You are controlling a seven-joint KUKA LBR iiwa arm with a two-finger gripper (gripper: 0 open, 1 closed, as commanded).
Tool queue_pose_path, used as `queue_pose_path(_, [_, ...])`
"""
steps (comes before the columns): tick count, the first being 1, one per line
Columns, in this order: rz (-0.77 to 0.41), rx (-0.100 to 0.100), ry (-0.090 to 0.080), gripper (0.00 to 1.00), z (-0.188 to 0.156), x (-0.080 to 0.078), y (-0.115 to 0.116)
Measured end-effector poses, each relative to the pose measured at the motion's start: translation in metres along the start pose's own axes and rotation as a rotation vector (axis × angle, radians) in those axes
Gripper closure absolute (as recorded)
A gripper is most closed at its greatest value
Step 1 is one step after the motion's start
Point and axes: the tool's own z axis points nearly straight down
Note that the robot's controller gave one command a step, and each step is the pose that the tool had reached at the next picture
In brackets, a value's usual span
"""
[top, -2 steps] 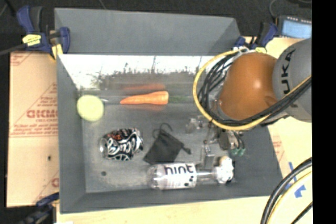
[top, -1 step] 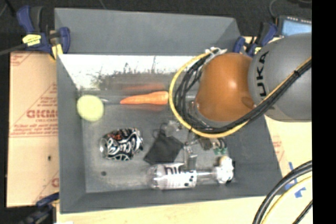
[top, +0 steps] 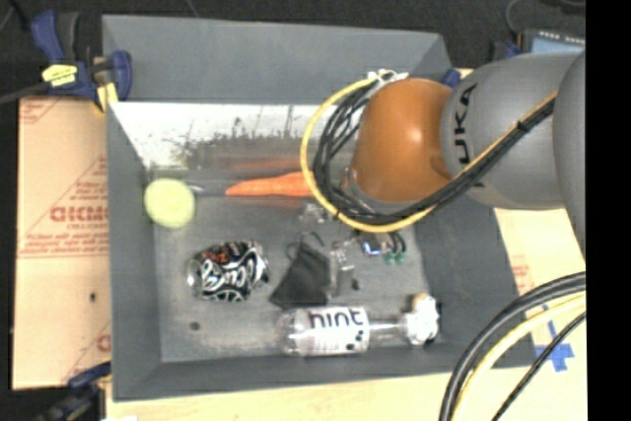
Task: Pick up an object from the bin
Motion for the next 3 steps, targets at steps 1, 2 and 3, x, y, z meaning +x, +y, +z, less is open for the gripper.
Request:
queue_pose_path(1, [-0.205, 0.002, -0.007, 0.00, 0.047, -0.005, 0.033])
queue_pose_path(2, [-0.271, 0.001, -0.007, 1.00, 0.064, -0.016, 0.059])
queue_pose_path(3, [-0.271, 0.001, -0.007, 1.00, 0.064, -0.016, 0.059])
